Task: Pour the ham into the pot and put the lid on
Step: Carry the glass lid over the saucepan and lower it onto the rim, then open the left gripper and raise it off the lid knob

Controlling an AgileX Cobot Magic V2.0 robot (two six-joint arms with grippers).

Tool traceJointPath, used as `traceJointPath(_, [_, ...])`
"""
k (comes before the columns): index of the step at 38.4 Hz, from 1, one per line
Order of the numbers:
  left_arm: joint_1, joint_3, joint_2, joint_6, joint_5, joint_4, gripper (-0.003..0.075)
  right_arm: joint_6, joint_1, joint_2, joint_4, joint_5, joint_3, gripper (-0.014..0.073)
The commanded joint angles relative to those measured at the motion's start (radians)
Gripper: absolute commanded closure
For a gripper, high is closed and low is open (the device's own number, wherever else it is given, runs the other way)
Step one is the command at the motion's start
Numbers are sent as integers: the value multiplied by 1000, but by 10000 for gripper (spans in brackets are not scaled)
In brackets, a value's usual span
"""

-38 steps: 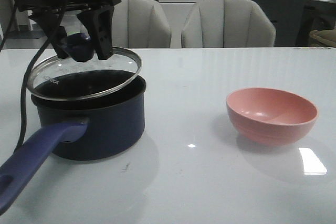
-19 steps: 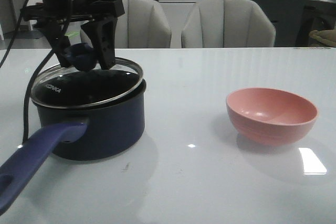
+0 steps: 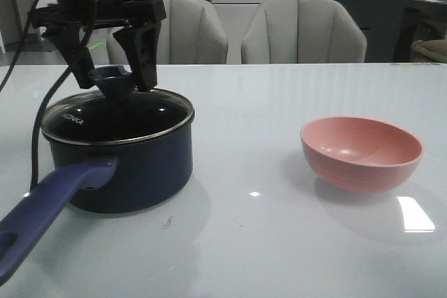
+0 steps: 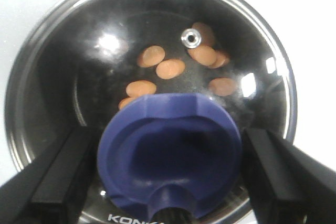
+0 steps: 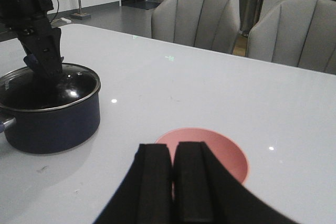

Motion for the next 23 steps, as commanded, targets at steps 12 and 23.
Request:
traceJointPath(12, [-16, -33, -51, 0, 15, -47, 155, -5, 3, 5, -3, -73, -29, 425])
traceJointPath(23, [-5, -38, -175, 0, 30, 56, 155, -5, 3, 5, -3, -73, -29, 425])
